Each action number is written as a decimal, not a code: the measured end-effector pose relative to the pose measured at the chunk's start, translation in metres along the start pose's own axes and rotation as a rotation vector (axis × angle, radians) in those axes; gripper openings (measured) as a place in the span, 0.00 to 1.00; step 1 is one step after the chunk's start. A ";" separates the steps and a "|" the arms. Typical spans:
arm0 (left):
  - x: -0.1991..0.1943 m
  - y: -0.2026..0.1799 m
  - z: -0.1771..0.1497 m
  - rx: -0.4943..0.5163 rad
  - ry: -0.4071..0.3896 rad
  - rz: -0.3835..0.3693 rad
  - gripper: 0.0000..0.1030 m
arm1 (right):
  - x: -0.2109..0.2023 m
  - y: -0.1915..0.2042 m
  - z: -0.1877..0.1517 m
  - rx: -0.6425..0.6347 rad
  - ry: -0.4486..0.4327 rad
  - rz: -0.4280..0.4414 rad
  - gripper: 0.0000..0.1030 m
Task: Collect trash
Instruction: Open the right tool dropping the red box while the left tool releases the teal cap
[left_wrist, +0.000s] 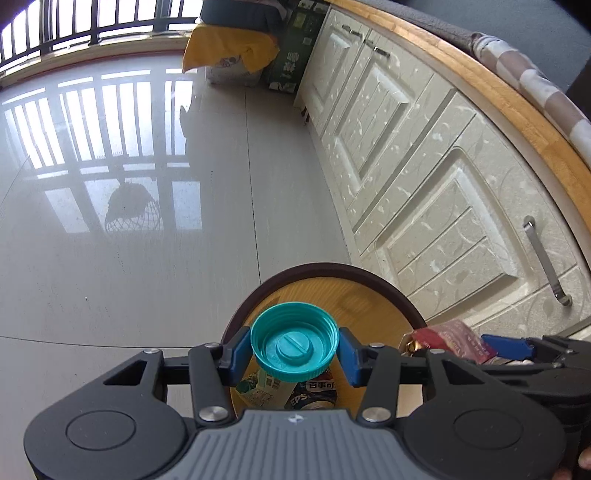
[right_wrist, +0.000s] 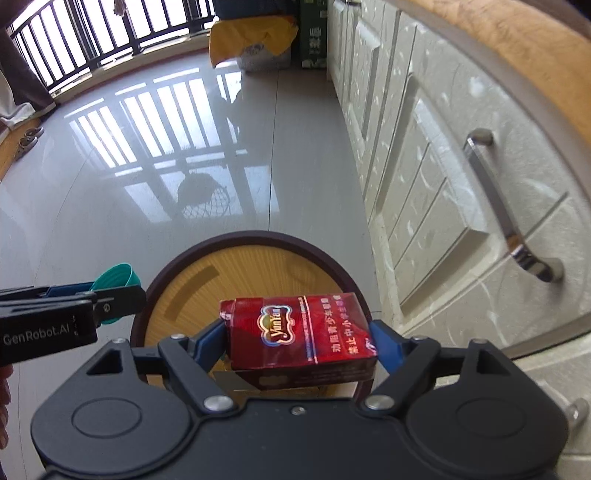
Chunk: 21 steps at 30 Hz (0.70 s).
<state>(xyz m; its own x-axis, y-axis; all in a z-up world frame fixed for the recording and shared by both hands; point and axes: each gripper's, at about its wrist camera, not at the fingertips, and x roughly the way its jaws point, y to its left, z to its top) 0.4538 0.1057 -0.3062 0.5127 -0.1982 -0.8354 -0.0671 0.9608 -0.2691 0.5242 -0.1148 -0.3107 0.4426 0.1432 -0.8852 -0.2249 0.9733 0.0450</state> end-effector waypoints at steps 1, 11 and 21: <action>0.003 0.001 0.002 -0.009 0.005 -0.006 0.49 | 0.004 0.001 0.001 -0.006 0.012 0.004 0.81; 0.034 -0.003 0.006 -0.060 0.074 -0.054 0.49 | 0.050 0.015 -0.017 -0.050 0.225 0.082 0.81; 0.047 -0.005 0.004 -0.086 0.103 -0.084 0.49 | 0.067 0.020 -0.028 -0.043 0.351 0.143 0.84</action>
<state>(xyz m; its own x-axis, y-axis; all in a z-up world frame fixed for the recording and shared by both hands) 0.4816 0.0918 -0.3424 0.4298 -0.3003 -0.8515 -0.1030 0.9206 -0.3767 0.5253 -0.0905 -0.3823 0.0816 0.1997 -0.9765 -0.3020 0.9386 0.1667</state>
